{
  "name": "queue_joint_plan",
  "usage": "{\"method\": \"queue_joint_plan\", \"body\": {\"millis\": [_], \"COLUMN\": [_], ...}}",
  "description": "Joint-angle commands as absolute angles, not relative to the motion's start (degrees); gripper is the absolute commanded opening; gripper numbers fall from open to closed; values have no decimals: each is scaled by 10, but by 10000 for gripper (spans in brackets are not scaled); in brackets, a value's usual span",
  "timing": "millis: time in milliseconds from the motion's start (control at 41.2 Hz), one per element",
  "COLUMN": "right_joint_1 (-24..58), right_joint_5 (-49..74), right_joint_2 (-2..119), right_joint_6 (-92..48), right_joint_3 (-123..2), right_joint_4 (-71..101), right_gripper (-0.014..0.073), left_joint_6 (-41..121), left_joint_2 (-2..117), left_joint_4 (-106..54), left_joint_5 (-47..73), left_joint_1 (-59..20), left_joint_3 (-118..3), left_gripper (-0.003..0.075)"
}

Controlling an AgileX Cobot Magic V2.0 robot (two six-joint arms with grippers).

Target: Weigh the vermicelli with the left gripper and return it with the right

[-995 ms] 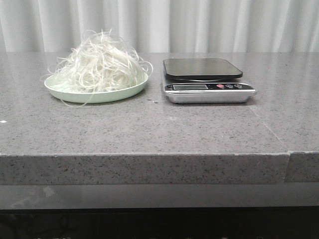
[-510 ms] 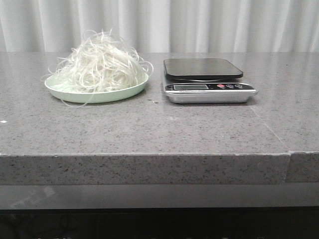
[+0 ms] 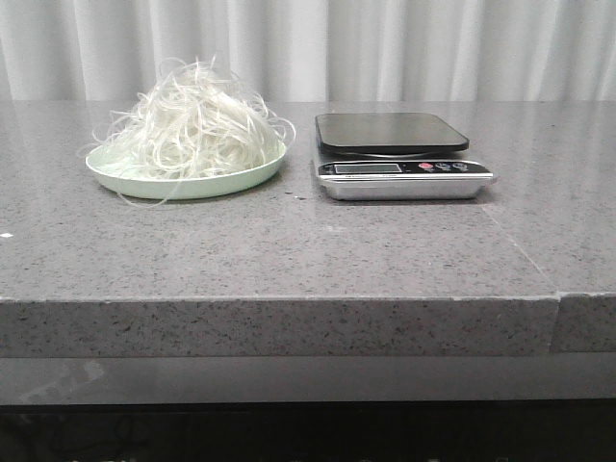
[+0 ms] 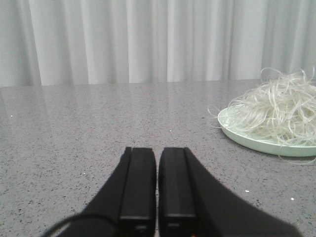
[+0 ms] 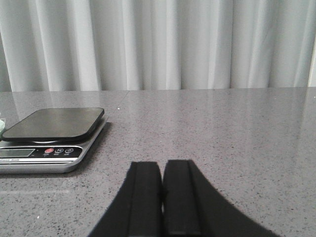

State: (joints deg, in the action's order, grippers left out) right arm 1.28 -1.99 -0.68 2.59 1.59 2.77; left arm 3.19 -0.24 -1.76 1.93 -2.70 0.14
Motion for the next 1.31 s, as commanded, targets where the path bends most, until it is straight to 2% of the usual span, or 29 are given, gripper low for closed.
{"method": "queue_joint_plan", "body": {"millis": [0,1286], "right_joint_1": [8,8], "right_joint_5": [-75,-68], "right_joint_2": [-15,-15], "right_joint_6": [24,45], "right_joint_3": [11,11], "right_joint_4": [33,7], "right_gripper": [160,160], "left_joint_6": [31,31], "left_joint_2": [-14,-14], "left_joint_4": [-18,-18], "left_joint_5": [-30,-30], "left_joint_1": [-27,-27], "left_joint_3": [5,5], "left_gripper": [142,142]}}
